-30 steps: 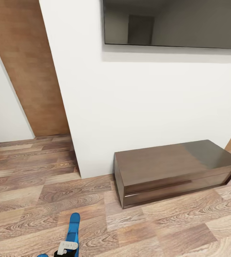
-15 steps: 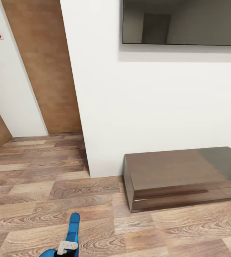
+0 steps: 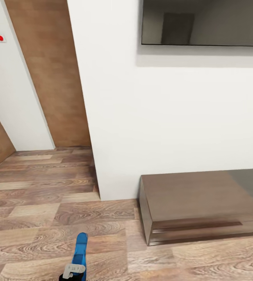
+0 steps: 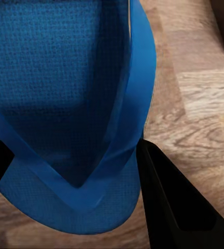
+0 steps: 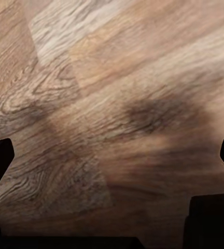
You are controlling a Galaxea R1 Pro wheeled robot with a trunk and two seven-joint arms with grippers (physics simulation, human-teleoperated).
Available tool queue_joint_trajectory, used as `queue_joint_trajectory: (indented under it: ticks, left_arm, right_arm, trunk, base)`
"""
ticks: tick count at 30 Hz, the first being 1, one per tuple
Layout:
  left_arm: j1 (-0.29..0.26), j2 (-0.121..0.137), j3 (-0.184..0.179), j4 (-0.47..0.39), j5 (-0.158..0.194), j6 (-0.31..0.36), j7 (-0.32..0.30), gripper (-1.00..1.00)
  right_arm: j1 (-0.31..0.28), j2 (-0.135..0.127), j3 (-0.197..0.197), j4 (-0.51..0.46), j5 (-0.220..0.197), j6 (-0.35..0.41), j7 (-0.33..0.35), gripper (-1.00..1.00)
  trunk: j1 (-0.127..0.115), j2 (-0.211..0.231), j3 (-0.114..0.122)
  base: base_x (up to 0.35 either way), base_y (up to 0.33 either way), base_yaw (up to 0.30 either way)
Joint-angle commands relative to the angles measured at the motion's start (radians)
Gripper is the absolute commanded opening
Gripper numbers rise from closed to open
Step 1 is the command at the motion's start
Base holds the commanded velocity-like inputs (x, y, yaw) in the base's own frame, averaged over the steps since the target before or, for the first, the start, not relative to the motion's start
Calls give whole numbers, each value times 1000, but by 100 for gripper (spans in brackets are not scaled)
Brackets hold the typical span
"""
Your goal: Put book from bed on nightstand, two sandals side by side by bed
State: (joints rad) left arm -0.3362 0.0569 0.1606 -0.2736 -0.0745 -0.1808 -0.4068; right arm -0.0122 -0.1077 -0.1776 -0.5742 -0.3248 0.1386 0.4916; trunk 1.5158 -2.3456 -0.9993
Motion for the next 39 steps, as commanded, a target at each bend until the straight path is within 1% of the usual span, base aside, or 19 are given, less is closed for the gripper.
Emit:
queue_joint_trajectory:
  ticks: [1,39]
  left_arm:
    - [-1,-1,8,1,-10,-4,-6,-100]
    - [-1,-2,8,1,-10,-5,-6,-100]
  right_arm:
    - [0,0,-4,-1,-10,10,4,100]
    - [0,0,-4,-1,-11,10,5,100]
  trunk:
    - [0,0,-1]
    - [0,0,-1]
  base:
    - [13,0,272]
    - [1,0,292]
